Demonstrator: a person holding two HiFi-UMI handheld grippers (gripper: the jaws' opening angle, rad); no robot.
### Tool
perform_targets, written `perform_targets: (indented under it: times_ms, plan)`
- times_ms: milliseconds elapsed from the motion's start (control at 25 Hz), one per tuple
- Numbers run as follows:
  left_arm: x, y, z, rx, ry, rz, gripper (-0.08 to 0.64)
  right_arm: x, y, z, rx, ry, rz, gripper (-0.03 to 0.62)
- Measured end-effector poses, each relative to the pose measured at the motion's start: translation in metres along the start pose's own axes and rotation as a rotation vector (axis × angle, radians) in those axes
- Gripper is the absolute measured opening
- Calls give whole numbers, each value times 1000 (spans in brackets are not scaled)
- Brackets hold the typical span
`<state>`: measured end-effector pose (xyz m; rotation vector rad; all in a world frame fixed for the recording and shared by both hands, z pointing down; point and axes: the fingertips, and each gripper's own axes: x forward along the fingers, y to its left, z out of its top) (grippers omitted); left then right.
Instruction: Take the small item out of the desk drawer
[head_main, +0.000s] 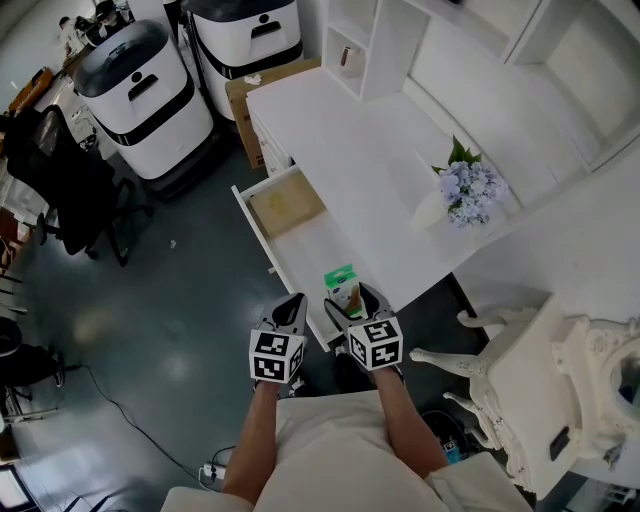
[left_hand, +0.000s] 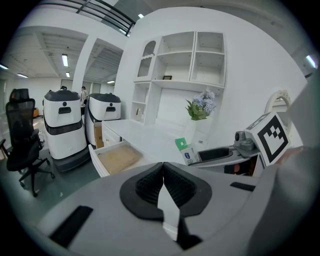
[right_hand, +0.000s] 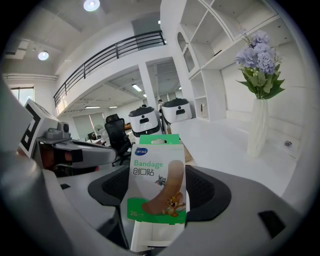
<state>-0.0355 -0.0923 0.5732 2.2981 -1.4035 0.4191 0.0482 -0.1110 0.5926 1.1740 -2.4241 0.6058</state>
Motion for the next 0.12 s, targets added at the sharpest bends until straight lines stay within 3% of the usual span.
perform_targets:
  times_ms: [120]
  plan:
    - [1, -1, 0, 1, 1, -2, 17, 1, -1, 1, -1, -1, 1, 367]
